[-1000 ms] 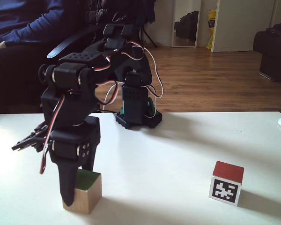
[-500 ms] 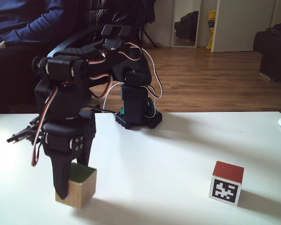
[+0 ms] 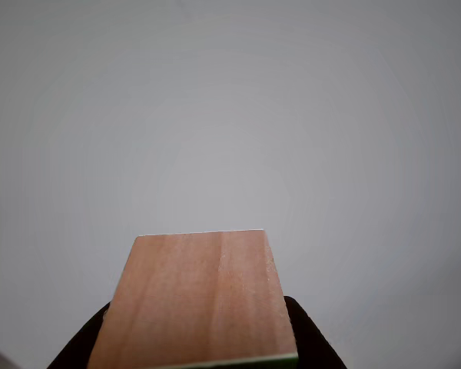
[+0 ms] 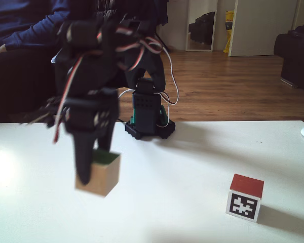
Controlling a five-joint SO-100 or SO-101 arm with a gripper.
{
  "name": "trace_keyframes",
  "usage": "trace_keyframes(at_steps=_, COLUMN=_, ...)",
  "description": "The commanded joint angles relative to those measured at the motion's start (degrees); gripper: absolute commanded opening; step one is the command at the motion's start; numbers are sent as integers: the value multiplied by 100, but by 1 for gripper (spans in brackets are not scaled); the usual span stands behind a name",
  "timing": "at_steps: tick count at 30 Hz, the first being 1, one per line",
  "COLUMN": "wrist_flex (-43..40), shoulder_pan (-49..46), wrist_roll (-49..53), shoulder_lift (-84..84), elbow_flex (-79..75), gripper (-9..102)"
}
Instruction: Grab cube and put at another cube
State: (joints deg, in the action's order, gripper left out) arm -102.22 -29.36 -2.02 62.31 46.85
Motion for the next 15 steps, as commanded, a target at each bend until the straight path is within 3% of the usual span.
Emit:
trace_keyframes(at_steps=1, wrist_flex=70, shoulder_pan=343, wrist_roll=-88, shoulder_lift=1239, elbow_flex=571, gripper=15)
trace_keyframes(at_steps=9, wrist_flex=448, shoulder_pan=1503, wrist_roll=-439, shoulder_lift=3647, elbow_flex=2760, gripper=15)
trace_keyframes(at_steps=15, wrist_flex=299, shoulder_pan=2619, wrist_roll=-888, shoulder_lift=4456, elbow_flex=3349, gripper=15)
